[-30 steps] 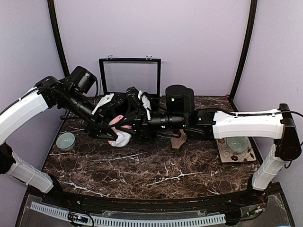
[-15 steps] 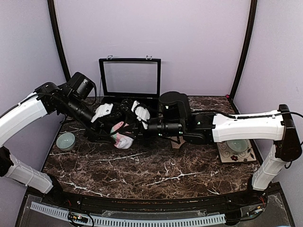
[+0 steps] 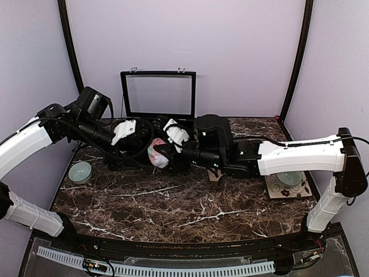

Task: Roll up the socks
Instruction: Adjust the sock.

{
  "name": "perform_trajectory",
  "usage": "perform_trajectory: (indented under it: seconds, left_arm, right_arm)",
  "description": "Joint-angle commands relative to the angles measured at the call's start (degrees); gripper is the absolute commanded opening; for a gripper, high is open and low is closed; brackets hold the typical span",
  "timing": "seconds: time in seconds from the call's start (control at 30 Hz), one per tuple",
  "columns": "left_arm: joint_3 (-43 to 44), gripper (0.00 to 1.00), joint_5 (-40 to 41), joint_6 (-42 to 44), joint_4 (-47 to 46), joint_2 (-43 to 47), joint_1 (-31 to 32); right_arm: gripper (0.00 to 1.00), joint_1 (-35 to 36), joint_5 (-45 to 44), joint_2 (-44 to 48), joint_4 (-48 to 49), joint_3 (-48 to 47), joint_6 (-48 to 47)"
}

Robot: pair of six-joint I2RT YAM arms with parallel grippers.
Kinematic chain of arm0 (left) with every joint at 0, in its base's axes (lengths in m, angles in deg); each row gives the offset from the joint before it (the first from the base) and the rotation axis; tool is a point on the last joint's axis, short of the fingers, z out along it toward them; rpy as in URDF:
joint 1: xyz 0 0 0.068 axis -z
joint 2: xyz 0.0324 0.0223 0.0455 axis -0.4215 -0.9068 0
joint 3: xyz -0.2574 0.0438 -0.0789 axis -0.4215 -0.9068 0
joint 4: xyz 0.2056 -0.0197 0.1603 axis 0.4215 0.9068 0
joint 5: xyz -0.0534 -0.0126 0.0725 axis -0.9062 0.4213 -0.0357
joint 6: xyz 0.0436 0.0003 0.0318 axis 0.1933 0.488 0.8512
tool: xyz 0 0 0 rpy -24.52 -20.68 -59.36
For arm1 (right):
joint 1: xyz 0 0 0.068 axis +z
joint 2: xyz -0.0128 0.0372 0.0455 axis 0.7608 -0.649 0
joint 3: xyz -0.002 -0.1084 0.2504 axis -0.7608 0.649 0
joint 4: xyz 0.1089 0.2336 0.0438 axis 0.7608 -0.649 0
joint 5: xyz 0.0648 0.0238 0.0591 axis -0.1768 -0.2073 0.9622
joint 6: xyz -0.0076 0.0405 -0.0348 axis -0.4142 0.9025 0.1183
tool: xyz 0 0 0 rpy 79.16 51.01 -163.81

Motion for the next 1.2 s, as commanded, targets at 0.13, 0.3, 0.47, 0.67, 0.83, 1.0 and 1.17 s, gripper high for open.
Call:
perform_trajectory:
  seconds: [0.13,0.3,0.47,0.67,0.83,1.0,1.17]
  left_arm:
    - [-1.04,0.84,4.32,-8.47,-9.92,0.10,-0.04]
    - [1.12,0.84,8.61,-8.77,-12.14,-0.19,0.00]
    - [-1.82,0.84,11.55,-4.86,-11.84,-0.12,1.82]
    - [-6.05,0.76,20.58,-0.74,-16.48,0.42,2.80]
    - [-6.13,0.42,22.18,0.51,-17.80,0.20,2.77]
    - [-5.78,0.00,22.96,1.17,-18.58,0.02,2.32]
    - [1.25,0.00,3.49,-1.20,-6.51,-1.51,-0.82]
  right_arm:
    - [0.00,3.66,-6.99,-2.83,18.43,-1.94,8.89]
    - [0.00,4.47,-10.07,-5.66,21.36,-3.71,14.03]
    - [0.00,4.57,-9.47,-7.81,22.02,-6.07,19.69]
    - [0.00,4.53,-6.56,-8.45,23.86,-5.49,25.96]
    - [0.00,4.31,-5.89,-8.32,24.64,-4.56,28.48]
    - [0.00,3.13,-4.41,-7.65,24.29,-3.36,31.43]
    - [0.37,2.10,2.85,-3.90,31.49,3.89,24.22]
